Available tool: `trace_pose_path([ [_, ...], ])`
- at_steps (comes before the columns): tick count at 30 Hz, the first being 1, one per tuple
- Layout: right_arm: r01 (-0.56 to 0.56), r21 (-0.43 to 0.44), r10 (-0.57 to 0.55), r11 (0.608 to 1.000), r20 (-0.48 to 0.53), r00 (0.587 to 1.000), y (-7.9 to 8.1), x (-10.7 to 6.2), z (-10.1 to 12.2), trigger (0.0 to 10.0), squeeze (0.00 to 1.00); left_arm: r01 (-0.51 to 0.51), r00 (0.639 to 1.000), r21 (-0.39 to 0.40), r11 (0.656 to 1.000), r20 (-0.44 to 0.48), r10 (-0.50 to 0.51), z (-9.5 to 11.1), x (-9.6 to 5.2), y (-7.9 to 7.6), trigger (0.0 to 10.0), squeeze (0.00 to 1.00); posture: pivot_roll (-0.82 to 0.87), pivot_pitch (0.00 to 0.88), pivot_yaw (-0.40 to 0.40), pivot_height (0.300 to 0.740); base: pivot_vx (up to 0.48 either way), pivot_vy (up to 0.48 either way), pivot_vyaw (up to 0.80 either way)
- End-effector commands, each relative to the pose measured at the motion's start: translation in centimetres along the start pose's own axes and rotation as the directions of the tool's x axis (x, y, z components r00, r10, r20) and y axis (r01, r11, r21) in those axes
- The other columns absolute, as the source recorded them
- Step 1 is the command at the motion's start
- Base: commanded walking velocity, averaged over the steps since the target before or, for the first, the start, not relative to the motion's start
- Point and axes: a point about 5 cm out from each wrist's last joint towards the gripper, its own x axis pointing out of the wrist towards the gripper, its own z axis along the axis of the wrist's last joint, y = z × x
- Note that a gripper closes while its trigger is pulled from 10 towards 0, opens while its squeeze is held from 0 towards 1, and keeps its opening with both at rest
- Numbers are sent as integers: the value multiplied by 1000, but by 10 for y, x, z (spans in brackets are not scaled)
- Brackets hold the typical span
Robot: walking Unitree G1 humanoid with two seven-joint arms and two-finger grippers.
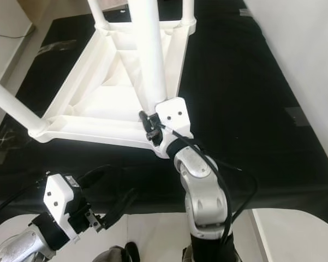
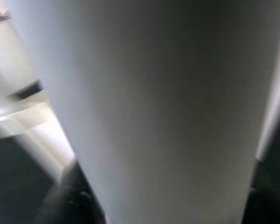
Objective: Building children table
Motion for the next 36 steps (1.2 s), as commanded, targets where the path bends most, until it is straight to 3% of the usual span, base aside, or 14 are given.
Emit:
trace_pose_path([
  [1,-174,49,172,984,28,985,19,7,4,10000,1000,-14,1000,-15,1000,-14,13,-4,-2,1,10000,0,-56,270,128,740,0,0,0],
  [5,-272,20,270,962,60,961,19,7,11,10000,1000,-13,1000,-15,1000,-15,12,-5,-2,1,10000,0,-51,261,130,740,0,0,0],
  [6,-487,-115,492,866,19,871,8,5,17,10000,4,-11,1000,-14,1000,-16,11,-5,-1,0,10000,0,-39,250,125,740,0,0,0],
  [7,-574,-189,580,797,-28,814,-1,4,18,10000,0,-12,1000,-13,1000,-16,12,-6,-1,0,10000,0,-39,248,120,740,0,0,0],
  [9,-637,-248,640,730,-82,764,-11,2,19,10000,0,-14,1000,-13,1000,-15,13,-6,-1,-1,10000,0,-39,248,120,740,0,0,0],
  [13,-664,-225,656,713,-122,745,-22,6,16,10000,0,-15,1000,-15,1000,-13,15,-6,-1,-2,10000,0,-38,248,111,740,0,0,0],
  [15,-710,-211,688,671,-177,703,-30,14,14,10000,0,-21,1000,-18,1000,-9,21,-5,-1,-4,10000,0,-25,255,105,740,0,0,0],
  [20,-687,-253,654,681,-211,726,-37,25,13,10000,0,-23,1000,-20,1000,-8,23,-4,-2,-6,10000,0,-19,260,101,740,0,0,0],
  [21,-700,-246,665,670,-221,714,-38,26,13,7529,0,-26,1000,-22,999,-9,25,-4,-3,-7,10000,0,-18,266,100,740,0,0,0],
  [22,-711,-239,675,661,-225,703,-39,26,14,0,0,-27,1000,-24,999,-9,27,-4,-3,-7,10000,0,-19,269,100,740,0,0,0],
  [27,-751,-222,716,622,-225,660,-45,24,15,0,0,-31,1000,-29,999,-7,30,-3,-4,-8,10000,0,-22,280,100,740,0,0,0],
  [32,-757,-210,722,619,-227,653,-52,20,15,0,0,-31,999,-33,999,-8,31,-3,-5,-9,10000,0,-26,286,102,740,0,0,0],
  [34,-739,-203,704,642,-225,674,-59,16,14,0,0,-32,999,-36,999,-10,32,-3,-6,-9,10000,0,-28,288,103,740,0,0,0],
  [36,-648,-175,618,741,-197,761,-64,8,9,0,0,-51,999,-43,998,-12,51,-3,-9,-8,10000,0,-39,297,103,740,0,0,0],
])
